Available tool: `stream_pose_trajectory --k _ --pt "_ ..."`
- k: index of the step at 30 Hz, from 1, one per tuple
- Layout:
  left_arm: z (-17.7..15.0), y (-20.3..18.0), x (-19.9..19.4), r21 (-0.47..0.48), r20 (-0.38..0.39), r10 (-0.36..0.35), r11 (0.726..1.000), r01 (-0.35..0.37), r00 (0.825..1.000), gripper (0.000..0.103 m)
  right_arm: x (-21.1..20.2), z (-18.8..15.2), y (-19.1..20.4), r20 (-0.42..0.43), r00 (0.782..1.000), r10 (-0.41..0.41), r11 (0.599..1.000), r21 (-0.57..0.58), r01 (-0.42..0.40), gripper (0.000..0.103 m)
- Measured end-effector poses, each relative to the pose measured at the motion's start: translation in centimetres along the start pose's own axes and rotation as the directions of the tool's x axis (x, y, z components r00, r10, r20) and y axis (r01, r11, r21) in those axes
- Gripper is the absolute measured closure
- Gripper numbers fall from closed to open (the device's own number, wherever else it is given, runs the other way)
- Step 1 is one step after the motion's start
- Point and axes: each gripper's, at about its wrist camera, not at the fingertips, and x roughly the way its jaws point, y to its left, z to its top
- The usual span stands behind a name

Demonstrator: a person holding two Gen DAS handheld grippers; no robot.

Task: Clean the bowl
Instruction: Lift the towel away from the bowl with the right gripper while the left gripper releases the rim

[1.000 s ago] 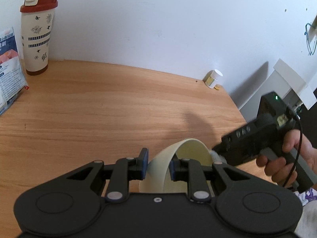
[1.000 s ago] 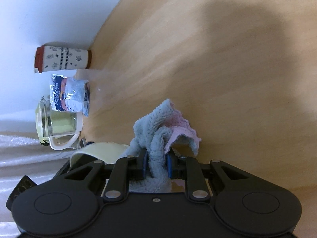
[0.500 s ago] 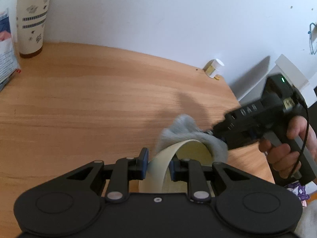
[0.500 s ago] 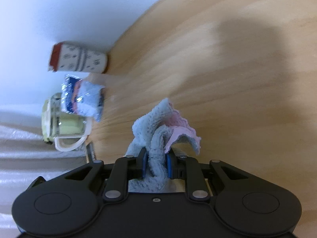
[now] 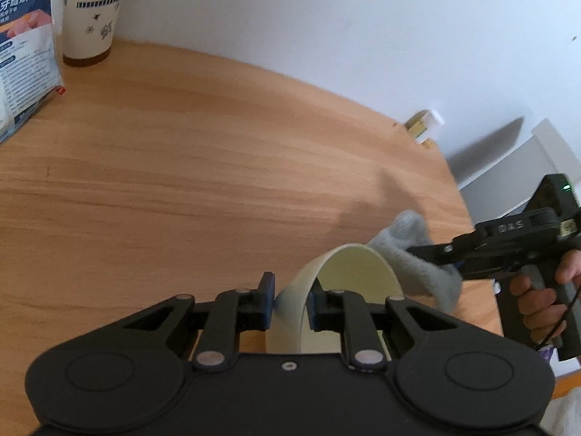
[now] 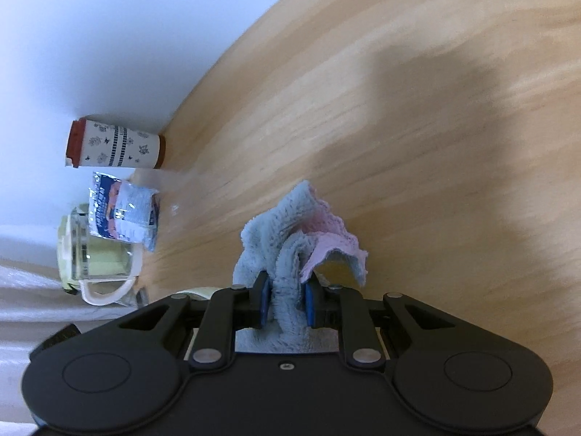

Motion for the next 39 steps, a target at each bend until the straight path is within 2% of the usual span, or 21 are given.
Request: stream_pose_trajectory --k 9,17,20,22,24,26,28,29,31,34,39 --pt "-0.2 0.5 0.1 0.008 -0.083 0.027 1.0 -0.027 0.996 0.091 0.2 0.1 1.4 -0.004 0.999 -0.032 0.998 -0.058 0.032 0.082" --pt "-1.9 0.9 0.0 -0.052 -0.115 0.033 0.998 -0.039 0.993 0.092 0.4 0.1 2.3 -0.006 0.999 -0.051 0.993 -0.111 0.05 0.082" --pt "-2.4 0.3 -0.2 -0.036 -0.124 0.04 0.998 -0.044 0.992 0.091 0.5 0.1 2.4 -0.023 0.999 -0.048 0.99 -0.132 0.045 0.082" --pt "-2.5 -0.1 -0.3 -0.01 -0.131 0.046 0.999 -0.048 0.99 0.08 0.6 0.2 2.5 -0.029 0.998 -0.047 0.988 -0.147 0.043 0.082" --pt "-2.1 -0.6 -0.6 0.04 -0.138 0.062 0.998 -0.057 0.989 0.05 0.7 0.2 2.7 -0.029 0.998 -0.051 0.985 -0.166 0.046 0.082" --pt "-1.5 -1.1 -1.0 0.11 -0.142 0.084 0.992 -0.069 0.986 0.046 0.6 0.1 3.0 -0.019 0.998 -0.062 0.98 -0.189 0.057 0.082" --pt "-0.6 -1.8 -1.1 0.2 -0.131 0.124 0.975 -0.096 0.984 0.042 0.3 -0.1 3.3 -0.011 0.998 -0.057 0.978 -0.204 0.054 0.082" --pt "-0.1 -2.2 -1.1 0.249 -0.123 0.145 0.962 -0.111 0.982 0.038 0.1 -0.2 3.4 -0.008 0.999 -0.053 0.977 -0.205 0.05 0.082" --pt "1.1 -3.3 -0.9 0.353 -0.111 0.166 0.928 -0.117 0.98 0.038 -0.3 -0.5 3.4 0.001 0.999 -0.049 0.978 -0.204 0.048 0.082" --pt "2.4 -4.8 0.6 0.467 -0.138 0.157 0.881 -0.076 0.978 0.038 -0.7 -1.0 3.1 0.012 0.999 -0.048 0.981 -0.186 0.049 0.082" --pt "3.3 -5.6 2.9 0.553 -0.216 0.123 0.833 0.018 0.969 0.039 -1.5 -1.7 2.5 0.039 0.998 -0.058 0.987 -0.145 0.063 0.081"
